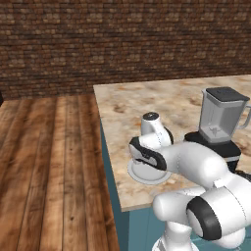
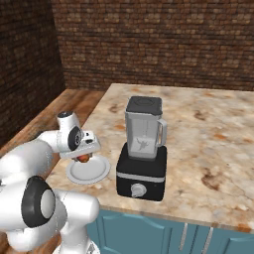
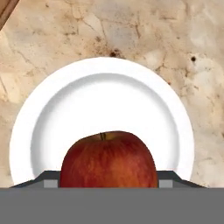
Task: Pick the two apples from the fridge and place them on the plate next to the blender to make a fruit smoothie.
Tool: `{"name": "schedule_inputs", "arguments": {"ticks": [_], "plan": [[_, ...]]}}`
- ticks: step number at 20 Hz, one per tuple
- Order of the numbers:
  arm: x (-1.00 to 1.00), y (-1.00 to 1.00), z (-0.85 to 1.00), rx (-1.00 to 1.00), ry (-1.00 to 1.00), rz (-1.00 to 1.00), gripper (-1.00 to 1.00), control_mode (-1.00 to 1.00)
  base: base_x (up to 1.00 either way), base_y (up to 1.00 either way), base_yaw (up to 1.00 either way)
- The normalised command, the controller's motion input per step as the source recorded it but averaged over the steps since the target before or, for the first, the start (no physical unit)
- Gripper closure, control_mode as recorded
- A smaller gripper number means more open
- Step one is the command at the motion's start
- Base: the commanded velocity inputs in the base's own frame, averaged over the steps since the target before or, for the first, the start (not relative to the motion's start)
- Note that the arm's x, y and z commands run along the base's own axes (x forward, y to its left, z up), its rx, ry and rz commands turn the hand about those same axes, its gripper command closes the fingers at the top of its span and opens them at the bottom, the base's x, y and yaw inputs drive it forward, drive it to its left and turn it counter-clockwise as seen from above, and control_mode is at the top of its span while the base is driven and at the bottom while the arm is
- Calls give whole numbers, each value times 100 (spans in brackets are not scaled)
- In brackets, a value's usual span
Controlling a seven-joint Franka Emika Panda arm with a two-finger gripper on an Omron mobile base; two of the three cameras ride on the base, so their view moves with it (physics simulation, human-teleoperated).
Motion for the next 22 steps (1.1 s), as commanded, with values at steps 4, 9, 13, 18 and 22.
{"name": "schedule_inputs", "arguments": {"ticks": [4,9,13,18,22], "plan": [[56,0,-68,-5,2,-2,-100,-100,0,0,0],[22,0,-14,0,0,0,-100,-100,0,0,0],[-6,0,21,0,1,-1,-100,-100,0,0,0],[-43,0,57,2,0,0,-100,-100,0,0,0],[-97,0,82,6,-4,0,-100,-100,0,0,0]]}}
